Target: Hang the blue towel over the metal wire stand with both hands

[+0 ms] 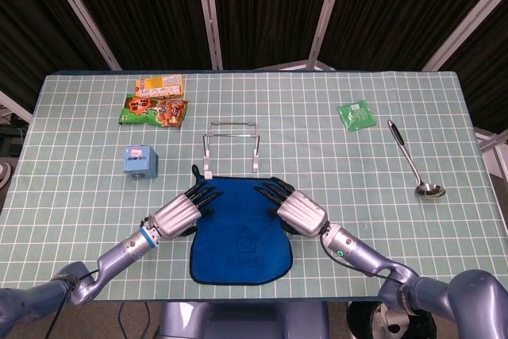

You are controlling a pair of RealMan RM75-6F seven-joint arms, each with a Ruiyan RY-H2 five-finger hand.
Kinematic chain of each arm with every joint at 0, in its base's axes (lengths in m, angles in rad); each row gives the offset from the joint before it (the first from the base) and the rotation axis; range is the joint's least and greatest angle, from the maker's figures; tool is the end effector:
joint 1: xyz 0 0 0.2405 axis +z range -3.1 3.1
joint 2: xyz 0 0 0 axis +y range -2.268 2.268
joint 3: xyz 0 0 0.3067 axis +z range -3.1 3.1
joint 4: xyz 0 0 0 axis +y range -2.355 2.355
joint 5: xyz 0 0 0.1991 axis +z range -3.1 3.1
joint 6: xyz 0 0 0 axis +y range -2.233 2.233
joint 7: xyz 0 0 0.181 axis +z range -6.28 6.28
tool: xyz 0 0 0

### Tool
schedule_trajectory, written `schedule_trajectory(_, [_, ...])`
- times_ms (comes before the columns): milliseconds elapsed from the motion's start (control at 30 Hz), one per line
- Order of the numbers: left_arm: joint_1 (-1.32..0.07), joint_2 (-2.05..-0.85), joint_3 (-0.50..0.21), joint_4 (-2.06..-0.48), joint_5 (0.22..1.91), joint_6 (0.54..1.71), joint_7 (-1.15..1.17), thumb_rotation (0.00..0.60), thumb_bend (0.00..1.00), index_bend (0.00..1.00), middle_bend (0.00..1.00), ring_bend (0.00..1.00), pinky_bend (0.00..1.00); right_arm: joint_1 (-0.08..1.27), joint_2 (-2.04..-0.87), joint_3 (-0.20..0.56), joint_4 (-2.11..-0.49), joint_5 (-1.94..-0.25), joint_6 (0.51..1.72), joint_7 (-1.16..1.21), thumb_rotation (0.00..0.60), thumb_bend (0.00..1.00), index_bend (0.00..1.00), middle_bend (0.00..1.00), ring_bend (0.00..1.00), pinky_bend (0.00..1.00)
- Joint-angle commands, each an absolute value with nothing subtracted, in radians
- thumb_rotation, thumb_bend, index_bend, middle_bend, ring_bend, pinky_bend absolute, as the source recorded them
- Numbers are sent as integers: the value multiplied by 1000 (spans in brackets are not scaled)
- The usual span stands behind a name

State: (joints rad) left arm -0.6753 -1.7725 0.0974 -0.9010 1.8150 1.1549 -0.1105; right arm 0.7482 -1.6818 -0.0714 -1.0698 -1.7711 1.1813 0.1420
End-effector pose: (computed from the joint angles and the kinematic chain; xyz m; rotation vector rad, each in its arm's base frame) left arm -0.2148 0.3472 -0.0961 -2.2923 -0.5310 -1.0352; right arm -0.1754 -0.3617 -0.0649 2.2621 -0.5852 1.1869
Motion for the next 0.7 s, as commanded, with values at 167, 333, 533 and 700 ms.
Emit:
schedule_trajectory(167, [-679, -1772, 101, -901, 1806, 1163, -117, 600, 407, 542, 0, 0, 0, 747, -1678, -72, -1075, -1774, 1184, 140, 600, 553, 629, 0, 0, 0])
schedule_trajectory(333, [-678, -1773, 102, -903, 1796, 1174, -132, 600, 463, 660, 0, 0, 0, 744, -1672, -73, -1082, -1776, 1191, 140, 600, 553, 630, 0, 0, 0])
schedule_trajectory(533, [-677, -1770, 93, -910, 1787, 1202, -149, 600, 464, 711, 0, 0, 0, 742, -1652, -67, -1101, -1780, 1210, 138, 600, 553, 630, 0, 0, 0])
schedule_trajectory(700, [-679, -1753, 72, -942, 1784, 1252, -153, 600, 467, 741, 0, 0, 0, 748, -1603, -43, -1160, -1787, 1242, 114, 600, 553, 633, 0, 0, 0])
